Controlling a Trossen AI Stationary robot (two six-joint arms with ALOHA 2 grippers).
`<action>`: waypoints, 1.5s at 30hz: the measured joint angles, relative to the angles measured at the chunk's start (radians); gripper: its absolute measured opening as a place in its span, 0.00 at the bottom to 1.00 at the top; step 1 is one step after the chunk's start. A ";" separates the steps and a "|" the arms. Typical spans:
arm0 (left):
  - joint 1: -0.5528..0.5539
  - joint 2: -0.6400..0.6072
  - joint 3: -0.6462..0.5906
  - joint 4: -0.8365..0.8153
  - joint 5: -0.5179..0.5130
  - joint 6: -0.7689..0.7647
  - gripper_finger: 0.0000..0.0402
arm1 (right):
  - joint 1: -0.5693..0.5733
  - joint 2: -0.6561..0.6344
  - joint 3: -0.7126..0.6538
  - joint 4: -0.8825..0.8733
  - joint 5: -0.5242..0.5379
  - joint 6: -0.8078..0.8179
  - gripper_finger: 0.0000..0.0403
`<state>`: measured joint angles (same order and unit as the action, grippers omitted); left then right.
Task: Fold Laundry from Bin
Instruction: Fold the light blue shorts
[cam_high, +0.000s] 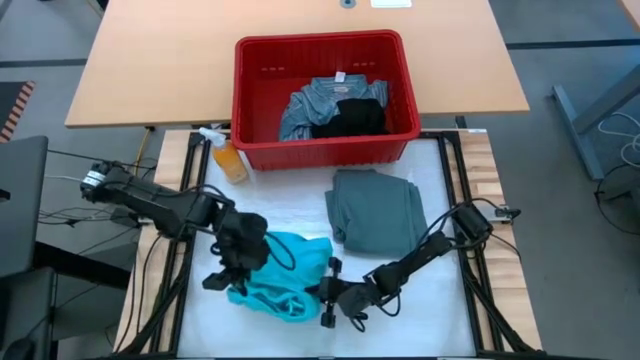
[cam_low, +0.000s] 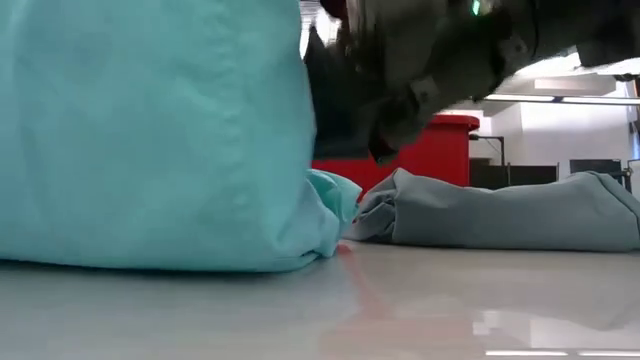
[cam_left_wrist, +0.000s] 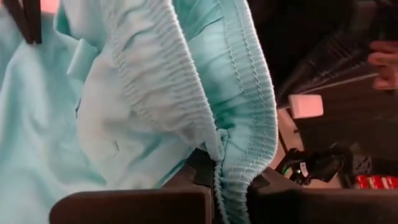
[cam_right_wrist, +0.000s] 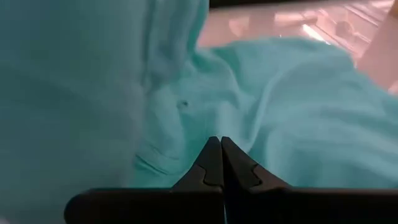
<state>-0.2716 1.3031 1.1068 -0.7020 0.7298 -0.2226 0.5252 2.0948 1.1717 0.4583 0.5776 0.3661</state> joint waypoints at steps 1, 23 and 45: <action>0.009 0.011 0.000 -0.011 0.001 0.019 0.00 | 0.005 0.003 0.000 -0.007 0.002 0.001 0.04; 0.386 0.302 0.000 -0.101 0.280 0.467 0.00 | 0.107 -0.061 -0.001 -0.259 0.157 0.047 0.04; 0.569 0.303 -0.133 -0.028 0.144 0.595 0.00 | 0.035 -0.232 -0.001 -0.224 0.113 -0.157 0.04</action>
<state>0.2969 1.6058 0.9741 -0.7297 0.8742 0.3728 0.5603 1.8631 1.1712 0.2346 0.6906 0.2088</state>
